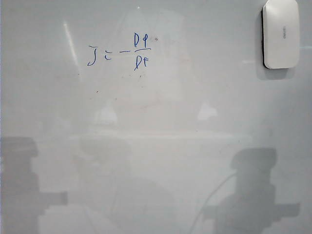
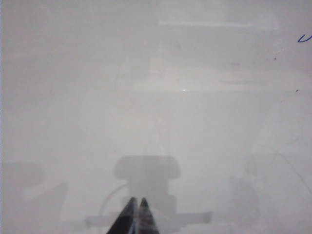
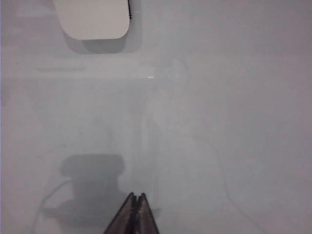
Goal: Grab the whiteboard eraser that is attached to the surface of the whiteboard and use it to clean the writing on the whiteboard.
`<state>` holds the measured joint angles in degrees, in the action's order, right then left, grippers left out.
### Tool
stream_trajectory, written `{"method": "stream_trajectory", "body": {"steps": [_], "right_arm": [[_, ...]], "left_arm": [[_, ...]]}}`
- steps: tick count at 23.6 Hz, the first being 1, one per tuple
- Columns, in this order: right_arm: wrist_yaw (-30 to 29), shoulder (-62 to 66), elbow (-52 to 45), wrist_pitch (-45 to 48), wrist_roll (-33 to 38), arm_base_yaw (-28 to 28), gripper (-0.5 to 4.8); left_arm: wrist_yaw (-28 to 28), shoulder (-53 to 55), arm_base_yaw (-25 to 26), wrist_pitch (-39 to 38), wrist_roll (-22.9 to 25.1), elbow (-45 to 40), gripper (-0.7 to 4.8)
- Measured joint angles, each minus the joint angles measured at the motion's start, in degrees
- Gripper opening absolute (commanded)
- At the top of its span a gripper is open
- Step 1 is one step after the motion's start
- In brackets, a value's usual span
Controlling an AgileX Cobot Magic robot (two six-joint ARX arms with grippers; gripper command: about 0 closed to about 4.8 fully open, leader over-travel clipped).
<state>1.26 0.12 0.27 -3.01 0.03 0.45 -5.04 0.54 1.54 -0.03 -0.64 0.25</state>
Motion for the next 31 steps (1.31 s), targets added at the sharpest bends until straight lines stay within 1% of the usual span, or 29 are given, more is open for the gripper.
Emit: {"method": "stream_trajectory", "body": {"steps": [21,22,23,26,27,28,29,30,31], "right_arm": [[0.0,0.0,0.0,0.0,0.0,0.0,-0.01],[0.0,0.0,0.0,0.0,0.2,0.0,-0.02],[0.0,0.0,0.8,-0.1,2.7,0.0,-0.02],[0.0,0.0,6.8,0.5,13.4,0.0,-0.02],[-0.3,0.0,10.8,0.5,16.6,0.0,-0.02],[-1.2,0.0,12.7,0.3,17.2,0.0,-0.02],[-4.3,0.0,17.7,-1.0,17.6,0.0,-0.02],[-5.8,0.0,19.6,-1.7,17.6,0.0,-0.03],[-9.4,0.2,24.3,-5.4,17.5,0.0,-0.03]], "left_arm": [[0.0,0.0,0.0,0.0,-0.2,0.0,-0.05],[0.0,0.0,0.0,0.0,-0.3,0.1,-0.05],[-0.5,0.0,0.0,-0.4,-1.0,0.9,-0.05],[-6.5,0.0,0.0,-0.9,-6.2,6.6,-0.05],[-12.5,0.0,0.0,0.1,-10.0,11.1,-0.05],[-15.3,0.0,0.0,0.6,-11.2,12.8,-0.05],[-21.8,-0.1,0.0,1.0,-13.0,15.6,-0.05],[-25.5,0.0,0.0,0.6,-13.7,17.1,-0.05],[-32.1,0.0,0.0,-0.3,-14.4,19.3,-0.05]]}}
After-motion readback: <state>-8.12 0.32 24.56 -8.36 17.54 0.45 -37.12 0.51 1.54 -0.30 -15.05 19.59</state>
